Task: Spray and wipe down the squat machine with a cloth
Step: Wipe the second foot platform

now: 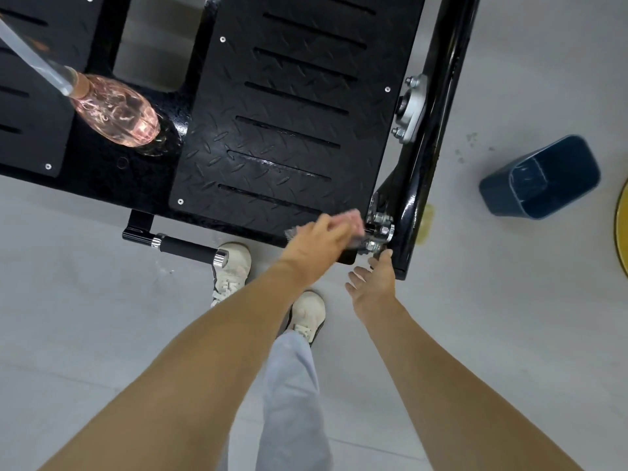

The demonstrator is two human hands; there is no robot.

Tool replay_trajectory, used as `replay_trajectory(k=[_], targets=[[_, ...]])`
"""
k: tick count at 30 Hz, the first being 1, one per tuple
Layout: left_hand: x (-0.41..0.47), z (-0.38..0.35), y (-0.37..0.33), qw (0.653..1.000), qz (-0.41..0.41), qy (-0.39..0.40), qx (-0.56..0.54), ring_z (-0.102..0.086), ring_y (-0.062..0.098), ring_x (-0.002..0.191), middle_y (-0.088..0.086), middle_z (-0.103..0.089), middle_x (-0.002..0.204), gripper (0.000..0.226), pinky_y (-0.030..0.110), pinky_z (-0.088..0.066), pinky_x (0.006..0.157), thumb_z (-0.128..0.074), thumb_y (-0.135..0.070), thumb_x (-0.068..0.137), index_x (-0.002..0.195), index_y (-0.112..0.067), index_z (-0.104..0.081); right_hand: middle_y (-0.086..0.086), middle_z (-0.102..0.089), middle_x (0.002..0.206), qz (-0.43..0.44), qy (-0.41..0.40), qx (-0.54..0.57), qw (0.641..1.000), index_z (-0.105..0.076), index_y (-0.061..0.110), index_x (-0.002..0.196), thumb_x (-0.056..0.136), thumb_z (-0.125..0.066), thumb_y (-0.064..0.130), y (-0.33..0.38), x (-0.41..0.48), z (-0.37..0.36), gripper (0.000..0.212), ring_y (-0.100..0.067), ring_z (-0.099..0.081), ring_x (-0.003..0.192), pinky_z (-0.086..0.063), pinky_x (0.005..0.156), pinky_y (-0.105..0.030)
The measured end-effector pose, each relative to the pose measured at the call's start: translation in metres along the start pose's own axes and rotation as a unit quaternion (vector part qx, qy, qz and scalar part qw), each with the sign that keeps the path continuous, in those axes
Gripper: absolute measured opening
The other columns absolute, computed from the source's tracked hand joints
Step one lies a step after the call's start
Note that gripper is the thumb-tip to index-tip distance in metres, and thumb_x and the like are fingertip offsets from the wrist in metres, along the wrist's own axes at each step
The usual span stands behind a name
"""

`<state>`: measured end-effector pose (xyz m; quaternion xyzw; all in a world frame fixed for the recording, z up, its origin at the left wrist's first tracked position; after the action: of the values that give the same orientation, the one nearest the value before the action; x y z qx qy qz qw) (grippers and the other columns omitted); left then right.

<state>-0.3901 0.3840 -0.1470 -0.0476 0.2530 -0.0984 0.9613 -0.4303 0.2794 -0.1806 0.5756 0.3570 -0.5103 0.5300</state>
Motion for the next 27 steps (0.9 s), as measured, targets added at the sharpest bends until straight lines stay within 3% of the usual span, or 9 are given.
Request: replay_trajectory(k=[2,4,7,11,12,16,18,21,27], targets=[[-0.005,0.001,0.024,0.996,0.085,-0.014,-0.027,-0.036,0.027,0.110,0.005,-0.014,0.152,0.079,0.034,-0.045,0.091,-0.049,0.001,0.087,0.151,-0.010,-0.004,-0.016,-0.040,0.146,-0.003,0.013,-0.013,1.000,-0.033,0.009,0.145,0.099,-0.027,0.054,-0.002,0.000,-0.003,0.065,-0.029,-0.039,0.135,-0.028,0.114,-0.045],[-0.006,-0.003,0.018,0.994,0.096,-0.008,-0.042,-0.036,0.027,0.110,0.003,-0.012,0.153,0.078,0.033,-0.044,0.093,-0.048,0.000,0.088,0.151,-0.009,-0.003,-0.016,-0.045,0.141,0.004,0.015,-0.037,0.999,-0.038,0.008,0.142,0.099,-0.026,0.054,-0.001,0.001,-0.002,0.064,-0.027,-0.044,0.131,-0.031,0.112,-0.045],[-0.011,-0.010,-0.015,0.997,0.037,0.003,-0.062,-0.037,0.025,0.108,0.000,-0.023,0.144,0.072,0.033,-0.044,0.092,-0.049,0.000,0.087,0.149,-0.011,-0.014,-0.014,-0.054,0.131,0.039,-0.010,-0.120,0.992,-0.051,0.007,0.130,0.101,-0.023,0.049,0.004,-0.001,0.001,0.058,-0.025,-0.051,0.120,-0.037,0.107,-0.043],[-0.020,-0.024,-0.050,0.996,-0.071,0.047,-0.026,-0.032,0.026,0.124,-0.005,-0.017,0.150,0.064,0.036,-0.037,0.099,-0.052,-0.006,0.089,0.148,-0.018,-0.029,-0.009,-0.065,0.105,0.071,-0.034,-0.158,0.984,-0.065,0.012,0.093,0.102,-0.023,0.045,0.007,-0.005,0.004,0.054,-0.018,-0.058,0.091,-0.044,0.098,-0.036],[-0.023,-0.024,-0.047,0.996,-0.074,0.044,-0.013,-0.033,0.026,0.125,-0.005,-0.019,0.149,0.062,0.036,-0.037,0.099,-0.053,-0.009,0.090,0.147,-0.019,-0.031,-0.006,-0.061,0.102,0.079,-0.040,-0.166,0.982,-0.064,0.011,0.097,0.103,-0.024,0.042,0.009,-0.005,0.005,0.051,-0.016,-0.055,0.088,-0.044,0.094,-0.033],[-0.049,-0.026,-0.006,0.999,-0.017,-0.006,0.042,-0.051,0.018,0.112,-0.007,-0.044,0.140,0.072,0.030,-0.047,0.083,-0.069,-0.022,0.076,0.143,-0.021,-0.042,-0.008,-0.053,0.126,0.145,-0.050,-0.289,0.945,-0.049,0.004,0.132,0.103,-0.031,0.032,0.018,-0.010,-0.005,0.044,-0.025,-0.049,0.116,-0.035,0.102,-0.034],[-0.063,-0.037,0.009,1.000,0.022,0.004,0.015,-0.048,0.018,0.117,-0.005,-0.036,0.146,0.077,0.030,-0.046,0.086,-0.063,-0.016,0.081,0.150,-0.015,-0.027,-0.009,-0.040,0.146,0.190,-0.038,-0.367,0.910,-0.040,0.006,0.142,0.101,-0.037,0.018,0.022,-0.010,-0.014,0.043,-0.024,-0.038,0.134,-0.029,0.111,-0.033],[-0.057,-0.042,0.002,0.996,0.062,0.034,-0.049,-0.027,0.021,0.133,-0.001,-0.012,0.154,0.078,0.034,-0.038,0.097,-0.050,-0.006,0.089,0.152,-0.011,-0.006,-0.007,-0.021,0.156,0.230,-0.023,-0.486,0.843,-0.028,0.007,0.148,0.094,-0.035,-0.002,0.021,-0.014,-0.025,0.054,-0.020,-0.021,0.144,-0.022,0.117,-0.032],[-0.032,-0.040,-0.037,0.989,0.072,0.044,-0.125,-0.026,0.020,0.132,-0.004,-0.010,0.155,0.067,0.034,-0.034,0.101,-0.045,-0.011,0.095,0.152,-0.014,-0.010,-0.006,-0.021,0.156,0.278,-0.031,-0.568,0.774,-0.039,0.009,0.142,0.101,-0.031,0.011,0.022,-0.023,-0.037,0.041,-0.020,-0.027,0.141,-0.029,0.110,-0.029]])
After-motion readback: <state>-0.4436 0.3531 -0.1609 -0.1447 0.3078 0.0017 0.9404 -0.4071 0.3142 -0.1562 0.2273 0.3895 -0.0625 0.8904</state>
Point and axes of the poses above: each hand's wrist, its own x-axis towards the middle knuckle, its own z-axis out of the back of the hand, y = z × x, the point moved 10 cm from there along x, towards the middle knuckle
